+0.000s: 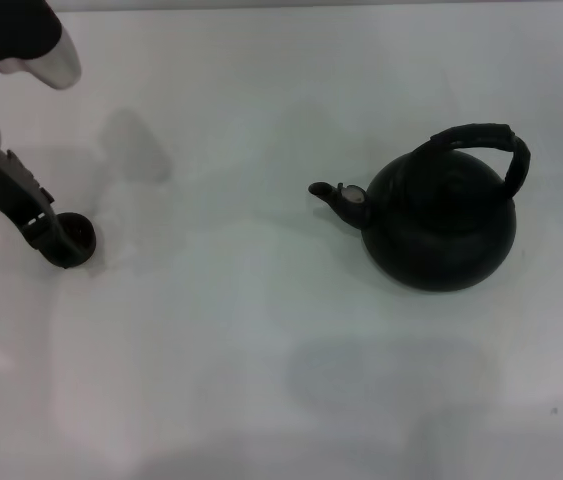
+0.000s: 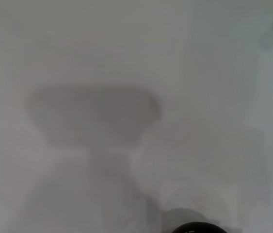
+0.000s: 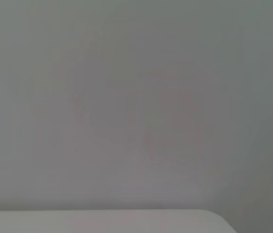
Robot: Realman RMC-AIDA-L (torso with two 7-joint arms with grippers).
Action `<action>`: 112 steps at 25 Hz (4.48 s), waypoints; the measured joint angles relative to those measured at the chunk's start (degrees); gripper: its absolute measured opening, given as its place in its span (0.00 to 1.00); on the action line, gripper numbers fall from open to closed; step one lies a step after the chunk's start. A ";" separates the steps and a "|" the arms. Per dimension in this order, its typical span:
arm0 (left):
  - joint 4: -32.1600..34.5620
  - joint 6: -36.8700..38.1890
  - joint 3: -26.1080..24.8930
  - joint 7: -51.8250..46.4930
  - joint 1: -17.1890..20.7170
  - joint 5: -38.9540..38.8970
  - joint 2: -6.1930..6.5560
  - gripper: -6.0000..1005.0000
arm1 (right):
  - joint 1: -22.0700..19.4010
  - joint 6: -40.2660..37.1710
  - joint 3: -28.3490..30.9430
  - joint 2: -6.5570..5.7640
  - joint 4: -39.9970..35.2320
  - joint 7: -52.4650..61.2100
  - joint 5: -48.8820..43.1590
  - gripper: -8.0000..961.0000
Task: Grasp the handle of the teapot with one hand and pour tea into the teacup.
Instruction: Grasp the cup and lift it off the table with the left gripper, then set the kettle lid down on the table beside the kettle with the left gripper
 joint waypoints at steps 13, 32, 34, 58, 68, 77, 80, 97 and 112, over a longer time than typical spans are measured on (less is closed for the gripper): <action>-3.53 2.84 0.70 0.27 -0.41 -0.03 0.00 0.77 | 0.23 0.00 -0.15 0.00 0.19 0.00 0.00 0.88; -6.41 6.79 1.07 0.89 -0.68 0.00 0.00 0.73 | 0.56 0.01 -0.01 0.00 0.25 0.00 0.04 0.88; -6.42 7.08 1.36 0.90 -0.68 -0.02 0.00 0.73 | 0.60 -0.01 0.00 0.00 0.25 0.00 0.05 0.88; -0.22 10.64 3.17 0.21 2.41 -4.94 0.01 0.70 | 0.32 -0.48 0.00 0.00 0.12 0.00 0.03 0.88; 1.68 25.27 2.52 9.39 9.07 -25.30 0.12 0.70 | 0.55 -0.49 -0.20 -0.08 -0.21 0.00 -0.08 0.88; -5.02 26.52 -0.44 28.89 14.89 -50.23 0.07 0.70 | 0.34 -0.94 -0.42 -0.21 -0.36 0.00 -0.28 0.88; -9.09 26.19 -1.26 34.46 15.65 -56.81 0.13 0.70 | 0.20 -1.01 -0.66 -0.29 -0.49 -0.03 -0.43 0.88; -29.94 28.62 -2.36 57.26 12.81 -67.79 -0.15 0.70 | 0.29 -5.34 -0.71 -0.40 -1.62 -2.98 -0.47 0.88; -39.56 30.72 -1.66 67.03 8.79 -74.25 -0.40 0.70 | 0.45 -7.24 -0.80 -0.49 -1.86 -2.99 -0.54 0.88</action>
